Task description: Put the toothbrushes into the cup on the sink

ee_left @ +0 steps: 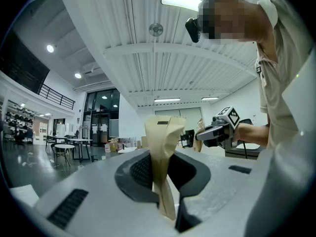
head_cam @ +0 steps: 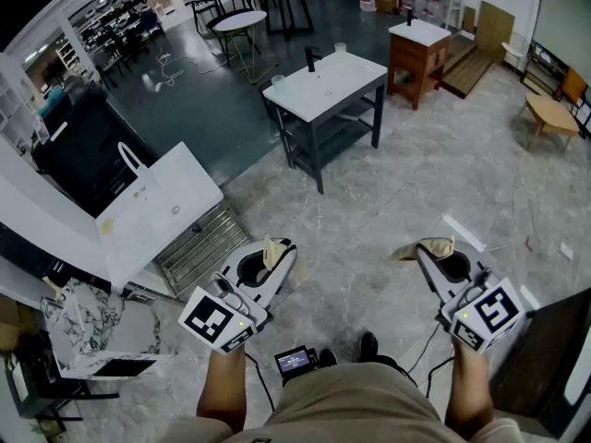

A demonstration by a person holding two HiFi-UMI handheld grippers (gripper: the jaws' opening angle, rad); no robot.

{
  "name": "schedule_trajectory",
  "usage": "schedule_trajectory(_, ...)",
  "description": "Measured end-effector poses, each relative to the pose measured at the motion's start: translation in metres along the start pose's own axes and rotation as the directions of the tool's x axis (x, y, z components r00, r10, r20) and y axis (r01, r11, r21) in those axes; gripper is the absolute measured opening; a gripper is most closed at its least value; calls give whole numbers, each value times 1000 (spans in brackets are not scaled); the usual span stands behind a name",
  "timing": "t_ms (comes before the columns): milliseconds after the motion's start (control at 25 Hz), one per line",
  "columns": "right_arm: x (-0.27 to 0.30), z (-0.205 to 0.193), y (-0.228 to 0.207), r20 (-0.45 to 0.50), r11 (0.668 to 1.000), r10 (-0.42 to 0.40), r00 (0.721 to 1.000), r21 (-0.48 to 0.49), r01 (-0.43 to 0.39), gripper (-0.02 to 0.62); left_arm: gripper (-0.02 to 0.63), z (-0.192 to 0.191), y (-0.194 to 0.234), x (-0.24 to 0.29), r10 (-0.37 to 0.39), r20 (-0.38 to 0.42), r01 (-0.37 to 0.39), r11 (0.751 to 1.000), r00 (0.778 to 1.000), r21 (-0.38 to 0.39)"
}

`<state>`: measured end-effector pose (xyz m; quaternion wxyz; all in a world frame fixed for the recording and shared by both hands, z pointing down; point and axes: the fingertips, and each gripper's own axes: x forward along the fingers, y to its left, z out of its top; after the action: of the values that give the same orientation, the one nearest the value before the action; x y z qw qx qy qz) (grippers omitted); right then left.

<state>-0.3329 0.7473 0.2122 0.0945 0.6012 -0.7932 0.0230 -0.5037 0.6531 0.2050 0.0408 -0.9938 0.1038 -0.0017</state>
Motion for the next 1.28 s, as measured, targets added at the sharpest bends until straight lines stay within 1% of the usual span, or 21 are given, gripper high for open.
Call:
schedule_trajectory(520, 12, 2, 14, -5, 1000, -19, 1000, 4, 19, 25, 44, -7, 11, -13, -18, 5, 18, 1000, 1000, -13)
schedule_trajectory(800, 20, 8, 20, 34, 999, -26, 999, 35, 25, 26, 44, -11, 17, -19, -30, 19, 31, 999, 999, -17)
schedule_trajectory(920, 25, 9, 19, 32, 999, -28, 999, 35, 27, 26, 44, -14, 22, -16, -35, 24, 36, 999, 999, -24)
schedule_trajectory(1080, 26, 10, 4, 29, 998, -43, 999, 36, 42, 26, 44, -17, 26, 0, -52, 18, 53, 998, 998, -33)
schedule_trajectory(1280, 24, 5, -32, 38, 996, -71, 997, 55, 69, 26, 44, -19, 31, 33, -69, 3, 69, 997, 998, -31)
